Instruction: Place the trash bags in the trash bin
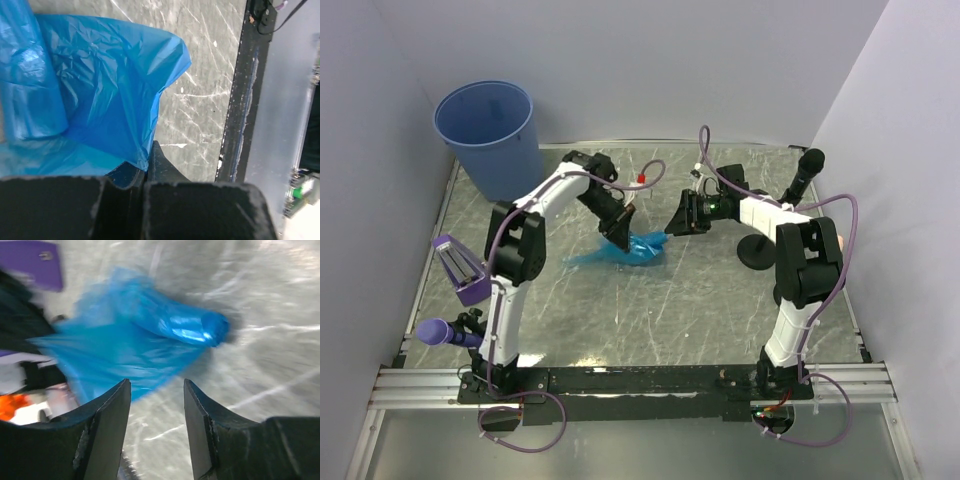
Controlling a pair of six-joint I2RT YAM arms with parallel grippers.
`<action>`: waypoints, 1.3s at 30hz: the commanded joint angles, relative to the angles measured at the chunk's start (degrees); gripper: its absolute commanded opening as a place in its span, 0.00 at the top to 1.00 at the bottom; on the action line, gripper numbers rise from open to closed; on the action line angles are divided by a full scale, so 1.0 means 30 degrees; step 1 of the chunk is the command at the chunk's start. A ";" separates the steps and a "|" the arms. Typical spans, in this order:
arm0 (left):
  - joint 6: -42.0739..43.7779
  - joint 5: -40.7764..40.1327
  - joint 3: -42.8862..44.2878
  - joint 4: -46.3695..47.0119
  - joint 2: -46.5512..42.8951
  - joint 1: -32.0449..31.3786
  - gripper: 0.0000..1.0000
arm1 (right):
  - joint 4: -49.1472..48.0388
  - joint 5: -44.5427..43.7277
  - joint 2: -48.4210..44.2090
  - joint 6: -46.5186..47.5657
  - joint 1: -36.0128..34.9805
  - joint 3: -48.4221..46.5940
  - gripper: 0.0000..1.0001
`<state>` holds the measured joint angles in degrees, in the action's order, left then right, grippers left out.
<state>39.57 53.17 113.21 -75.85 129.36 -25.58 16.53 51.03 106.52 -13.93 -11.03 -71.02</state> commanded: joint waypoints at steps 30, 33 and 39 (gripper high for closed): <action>-0.2291 -0.4891 -1.5205 0.1435 -1.1273 0.1848 0.99 | 0.5205 -0.8687 1.0397 1.5775 -0.5024 -1.7421 0.32; -0.2790 -0.4890 -1.5587 0.1993 -1.1420 0.1878 0.99 | 0.6468 -0.9154 1.1162 1.6011 -0.5317 -1.8598 0.33; -0.3083 -0.5270 -1.5851 0.2520 -1.1947 0.2024 0.99 | 0.8491 -1.0122 1.2159 1.6977 -0.6284 -1.9802 0.38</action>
<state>31.64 38.00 65.76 -70.13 96.97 -19.94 36.51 22.92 140.51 33.47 -27.11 -126.82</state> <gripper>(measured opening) 0.013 0.637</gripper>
